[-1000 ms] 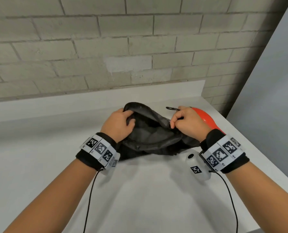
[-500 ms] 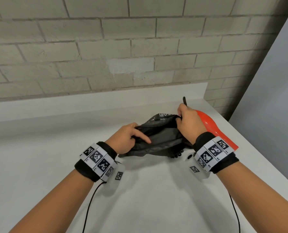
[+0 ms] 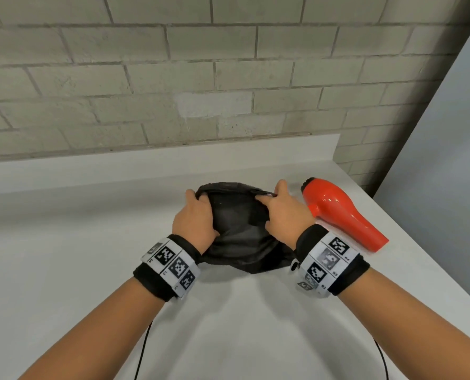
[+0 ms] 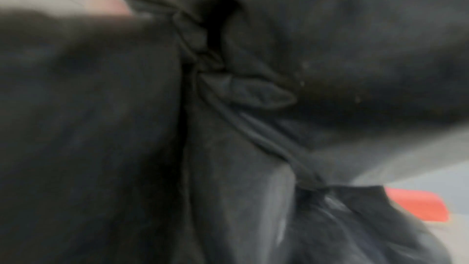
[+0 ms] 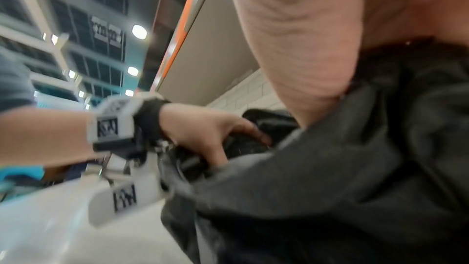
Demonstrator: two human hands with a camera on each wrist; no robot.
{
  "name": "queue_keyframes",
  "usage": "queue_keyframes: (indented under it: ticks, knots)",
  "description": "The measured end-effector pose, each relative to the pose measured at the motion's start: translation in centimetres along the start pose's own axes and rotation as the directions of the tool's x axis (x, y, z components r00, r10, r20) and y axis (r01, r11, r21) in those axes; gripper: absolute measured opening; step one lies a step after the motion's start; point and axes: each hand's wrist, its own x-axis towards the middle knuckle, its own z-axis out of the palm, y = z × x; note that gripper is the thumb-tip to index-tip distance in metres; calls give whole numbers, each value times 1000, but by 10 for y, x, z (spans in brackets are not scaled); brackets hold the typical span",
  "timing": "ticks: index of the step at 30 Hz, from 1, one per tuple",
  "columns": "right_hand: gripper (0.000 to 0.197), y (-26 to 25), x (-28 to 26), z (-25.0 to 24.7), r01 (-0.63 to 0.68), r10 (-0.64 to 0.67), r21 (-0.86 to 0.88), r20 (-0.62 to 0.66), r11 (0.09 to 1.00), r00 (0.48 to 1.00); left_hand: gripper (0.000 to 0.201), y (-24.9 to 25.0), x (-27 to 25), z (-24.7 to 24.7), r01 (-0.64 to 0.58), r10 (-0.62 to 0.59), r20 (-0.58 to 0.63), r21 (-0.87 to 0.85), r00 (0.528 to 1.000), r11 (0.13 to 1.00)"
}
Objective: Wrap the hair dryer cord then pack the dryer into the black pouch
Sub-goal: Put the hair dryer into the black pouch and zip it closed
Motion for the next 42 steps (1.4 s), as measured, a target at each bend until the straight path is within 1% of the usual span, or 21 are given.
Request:
queue_keyframes:
  ticks: [2, 4, 5, 7, 8, 10, 12, 13, 14, 16, 19, 20, 22, 24, 26, 28, 31, 34, 39, 40, 42]
  knots:
    - [62, 1, 1, 4, -77, 74, -91, -41, 993, 996, 73, 4, -9, 6, -57, 55, 22, 88, 998, 995]
    - [74, 6, 4, 7, -179, 180, -118, -2, 977, 984, 86, 5, -16, 10, -88, 73, 92, 180, 993, 980]
    - [79, 9, 7, 8, -212, 216, -88, 37, 973, 976, 91, 4, -18, 11, -106, 77, 143, 203, 987, 974]
    - [77, 15, 13, 14, -199, 193, 98, 71, 975, 979, 95, 0, -19, 11, -142, 97, 226, 192, 969, 971]
    - [72, 17, 15, 18, -166, 157, 239, 56, 957, 986, 91, -3, -18, 9, -152, 118, 234, 134, 965, 979]
    - [62, 19, 17, 22, -92, 131, 510, -41, 855, 990, 68, -8, -14, 7, -155, 178, 137, -160, 974, 975]
    - [49, 20, 16, 19, -10, 163, 673, -165, 739, 973, 46, -12, -10, 8, -180, 181, -42, -455, 983, 872]
    - [44, 19, 14, 16, 24, 178, 719, -204, 694, 963, 48, -15, -7, 9, -180, 156, -89, -523, 984, 833]
    - [42, 19, 13, 12, 43, 185, 749, -219, 661, 958, 52, -17, -3, 10, -141, 124, -68, -552, 990, 822]
    - [41, 16, 11, 8, 52, 161, 772, -197, 634, 967, 48, -20, 5, 12, -33, 53, 26, -498, 998, 866]
    - [32, 11, 10, 11, 73, 75, 727, -169, 682, 983, 31, -21, 16, 14, 25, -31, -15, -313, 999, 950]
    - [27, 10, 9, 13, 88, 40, 679, -170, 728, 985, 34, -21, 18, 13, 34, -46, -42, -254, 998, 966]
    - [16, 8, 6, 15, 91, -18, 531, -141, 843, 990, 51, -22, 19, 9, 73, -83, -54, -162, 995, 984]
    - [23, 4, 4, 19, 54, -34, 304, -69, 951, 997, 64, -22, 18, 6, 106, -107, -25, -67, 994, 992]
    - [29, 0, 4, 21, -28, 28, 73, -2, 997, 1000, 79, -21, 12, 6, 89, -90, 20, 42, 996, 995]
    - [31, -2, 8, 23, -127, 128, -22, 19, 992, 992, 91, -21, 5, 11, 58, -69, 68, 153, 995, 987]
    - [41, 3, 20, 26, -238, 242, -50, 88, 970, 966, 82, -23, -8, 21, 26, -76, 174, 277, 982, 961]
    - [47, 2, 30, 29, -231, 248, -121, 151, 965, 957, 72, -28, -12, 25, 6, -109, 287, 336, 952, 942]
    - [55, 0, 42, 36, -92, 158, -242, 269, 966, 950, 76, -38, 0, 22, -13, -103, 381, 288, 919, 957]
    - [53, 2, 44, 36, -42, 102, -206, 286, 978, 953, 75, -40, 4, 21, 8, -100, 373, 240, 923, 971]
    - [48, 8, 48, 32, 44, -50, 27, 312, 999, 949, 71, -47, 13, 17, 77, -117, 331, 132, 936, 988]
